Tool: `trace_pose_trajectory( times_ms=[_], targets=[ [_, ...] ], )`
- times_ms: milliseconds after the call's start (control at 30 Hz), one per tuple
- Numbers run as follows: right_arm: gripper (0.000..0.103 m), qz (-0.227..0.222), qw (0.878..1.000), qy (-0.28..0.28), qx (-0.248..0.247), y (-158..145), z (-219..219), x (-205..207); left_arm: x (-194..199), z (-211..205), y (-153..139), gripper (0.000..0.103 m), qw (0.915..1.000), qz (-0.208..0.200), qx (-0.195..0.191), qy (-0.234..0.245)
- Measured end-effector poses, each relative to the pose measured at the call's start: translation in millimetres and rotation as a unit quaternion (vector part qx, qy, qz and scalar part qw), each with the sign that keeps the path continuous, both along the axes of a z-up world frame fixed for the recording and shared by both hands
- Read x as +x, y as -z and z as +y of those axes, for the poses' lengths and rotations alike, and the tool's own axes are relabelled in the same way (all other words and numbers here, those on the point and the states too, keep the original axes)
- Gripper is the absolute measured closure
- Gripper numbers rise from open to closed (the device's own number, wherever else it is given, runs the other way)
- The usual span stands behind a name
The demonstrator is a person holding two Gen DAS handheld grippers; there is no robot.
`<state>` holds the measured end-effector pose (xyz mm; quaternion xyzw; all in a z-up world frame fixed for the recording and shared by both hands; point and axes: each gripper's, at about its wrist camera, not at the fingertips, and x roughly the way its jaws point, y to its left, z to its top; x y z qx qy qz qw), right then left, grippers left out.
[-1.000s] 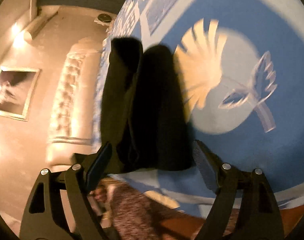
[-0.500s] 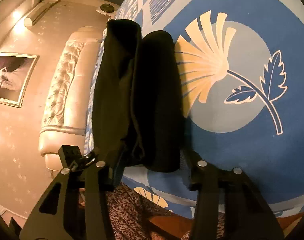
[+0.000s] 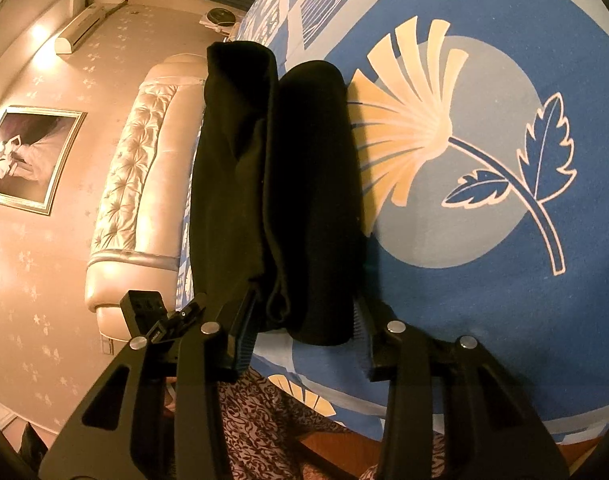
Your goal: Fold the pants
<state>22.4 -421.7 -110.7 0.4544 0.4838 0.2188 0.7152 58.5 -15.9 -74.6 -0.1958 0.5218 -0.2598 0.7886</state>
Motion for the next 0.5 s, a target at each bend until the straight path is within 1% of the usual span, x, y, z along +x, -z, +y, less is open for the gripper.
trace_pose_trajectory(
  times_ms=[500],
  targets=[
    [0.064,-0.001,1.000,0.000,0.001,0.6,-0.4,-0.9,-1.3,0.1,-1.2,0.041,1.0000,-0.002,0.004,0.001]
  ],
)
